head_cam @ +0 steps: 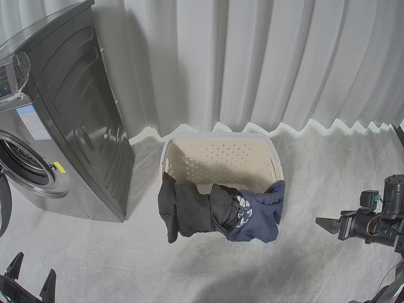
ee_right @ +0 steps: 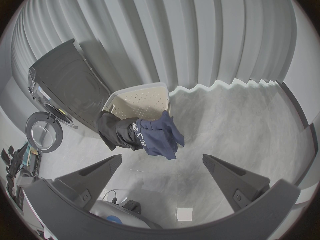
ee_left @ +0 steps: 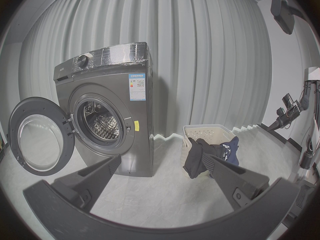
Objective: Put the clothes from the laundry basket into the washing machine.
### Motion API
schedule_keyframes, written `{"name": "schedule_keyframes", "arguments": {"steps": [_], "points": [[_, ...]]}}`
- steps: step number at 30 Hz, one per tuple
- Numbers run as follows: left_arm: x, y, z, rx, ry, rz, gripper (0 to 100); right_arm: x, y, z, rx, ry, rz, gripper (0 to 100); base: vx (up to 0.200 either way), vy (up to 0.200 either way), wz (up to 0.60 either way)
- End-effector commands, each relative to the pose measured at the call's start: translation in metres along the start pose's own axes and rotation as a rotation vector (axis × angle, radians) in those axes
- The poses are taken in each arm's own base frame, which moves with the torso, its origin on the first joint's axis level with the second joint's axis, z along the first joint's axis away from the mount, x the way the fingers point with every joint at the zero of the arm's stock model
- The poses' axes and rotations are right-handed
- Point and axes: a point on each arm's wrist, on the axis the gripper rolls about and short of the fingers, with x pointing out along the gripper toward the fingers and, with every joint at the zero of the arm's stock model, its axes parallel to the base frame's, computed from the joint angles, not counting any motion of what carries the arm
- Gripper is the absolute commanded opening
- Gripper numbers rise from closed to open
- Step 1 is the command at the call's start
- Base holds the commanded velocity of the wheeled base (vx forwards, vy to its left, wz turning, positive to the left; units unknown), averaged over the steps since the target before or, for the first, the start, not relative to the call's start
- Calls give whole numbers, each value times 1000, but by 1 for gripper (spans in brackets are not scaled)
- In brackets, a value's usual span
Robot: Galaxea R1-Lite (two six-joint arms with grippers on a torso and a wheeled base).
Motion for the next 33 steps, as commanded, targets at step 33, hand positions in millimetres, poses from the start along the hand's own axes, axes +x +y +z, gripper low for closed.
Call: {"name": "schedule_keyframes", "arguments": {"steps": [33], "points": [[0,0,-5,0,-2,-1,100,159,37,2,-53,34,106,100,-36,0,0]]}}
